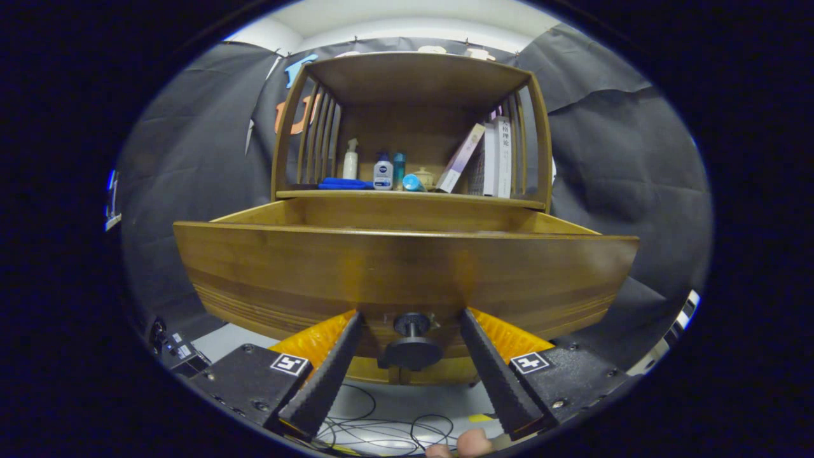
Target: Pull open the drawer, take out the items inside it, and place them on the countertop above the cabinet.
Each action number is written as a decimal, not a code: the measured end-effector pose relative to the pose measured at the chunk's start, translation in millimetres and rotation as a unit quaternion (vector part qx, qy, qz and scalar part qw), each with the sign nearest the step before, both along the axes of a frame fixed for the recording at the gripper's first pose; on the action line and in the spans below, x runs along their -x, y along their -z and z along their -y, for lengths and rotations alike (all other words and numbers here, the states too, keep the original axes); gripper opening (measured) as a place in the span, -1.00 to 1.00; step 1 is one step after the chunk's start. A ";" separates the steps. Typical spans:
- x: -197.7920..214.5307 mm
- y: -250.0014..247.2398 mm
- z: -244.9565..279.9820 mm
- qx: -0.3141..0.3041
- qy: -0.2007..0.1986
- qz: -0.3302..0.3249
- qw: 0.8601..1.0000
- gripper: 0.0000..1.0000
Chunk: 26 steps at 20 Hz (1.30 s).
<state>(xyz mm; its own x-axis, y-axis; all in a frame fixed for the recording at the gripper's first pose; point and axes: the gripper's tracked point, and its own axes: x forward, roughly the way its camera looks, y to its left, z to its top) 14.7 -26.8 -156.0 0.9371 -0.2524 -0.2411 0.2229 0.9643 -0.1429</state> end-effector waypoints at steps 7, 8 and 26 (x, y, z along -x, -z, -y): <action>-17.9 -3.4 -0.1 -0.006 0.003 0.007 1.000 0.99; -21.6 -2.7 0.4 -0.009 0.004 0.005 1.000 0.99; -113.7 -10.0 4.1 -0.013 0.007 -0.022 1.000 0.99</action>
